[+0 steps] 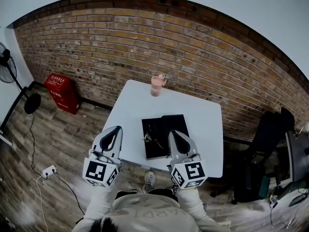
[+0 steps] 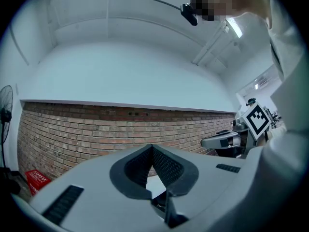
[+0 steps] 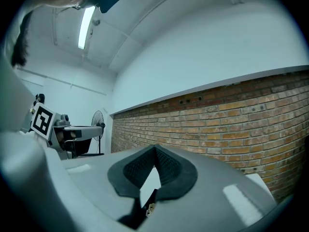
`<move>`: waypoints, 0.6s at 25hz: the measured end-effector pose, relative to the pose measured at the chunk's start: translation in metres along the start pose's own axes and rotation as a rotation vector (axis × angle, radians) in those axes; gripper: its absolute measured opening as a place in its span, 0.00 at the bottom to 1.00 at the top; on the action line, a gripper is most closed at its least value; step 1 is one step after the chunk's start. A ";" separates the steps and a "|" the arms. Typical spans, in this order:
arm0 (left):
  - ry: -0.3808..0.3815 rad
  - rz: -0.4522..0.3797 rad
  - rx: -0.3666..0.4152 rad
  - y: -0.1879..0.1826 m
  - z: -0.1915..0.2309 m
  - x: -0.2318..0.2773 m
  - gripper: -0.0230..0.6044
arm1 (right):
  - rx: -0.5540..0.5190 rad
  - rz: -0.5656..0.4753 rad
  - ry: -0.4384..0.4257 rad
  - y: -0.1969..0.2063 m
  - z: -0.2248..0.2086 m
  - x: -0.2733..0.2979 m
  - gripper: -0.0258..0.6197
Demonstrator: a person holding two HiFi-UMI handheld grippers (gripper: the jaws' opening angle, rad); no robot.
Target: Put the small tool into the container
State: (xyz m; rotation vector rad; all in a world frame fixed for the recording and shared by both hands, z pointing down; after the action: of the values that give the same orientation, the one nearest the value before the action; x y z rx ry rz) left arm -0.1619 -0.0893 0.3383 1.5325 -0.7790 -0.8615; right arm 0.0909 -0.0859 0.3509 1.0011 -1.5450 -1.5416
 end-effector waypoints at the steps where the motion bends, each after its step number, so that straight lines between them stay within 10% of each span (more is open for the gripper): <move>1: 0.001 0.001 0.000 0.000 0.000 0.000 0.04 | 0.001 -0.003 -0.001 -0.001 0.001 0.000 0.06; 15: -0.014 0.012 -0.009 0.002 0.003 -0.006 0.04 | 0.014 -0.031 0.003 0.000 0.006 0.000 0.06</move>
State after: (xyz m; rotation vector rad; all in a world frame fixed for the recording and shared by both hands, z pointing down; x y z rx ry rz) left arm -0.1675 -0.0860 0.3402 1.5144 -0.7929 -0.8670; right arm 0.0852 -0.0834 0.3513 1.0391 -1.5467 -1.5526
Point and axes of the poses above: the fingertips, and each gripper's own axes: x forward along the fingers, z to its left, y out of its underside, the point moved 8 cm from there along -x, backward along the fingers, and after that the axes turned 1 degree about x, right-handed, at the moved point
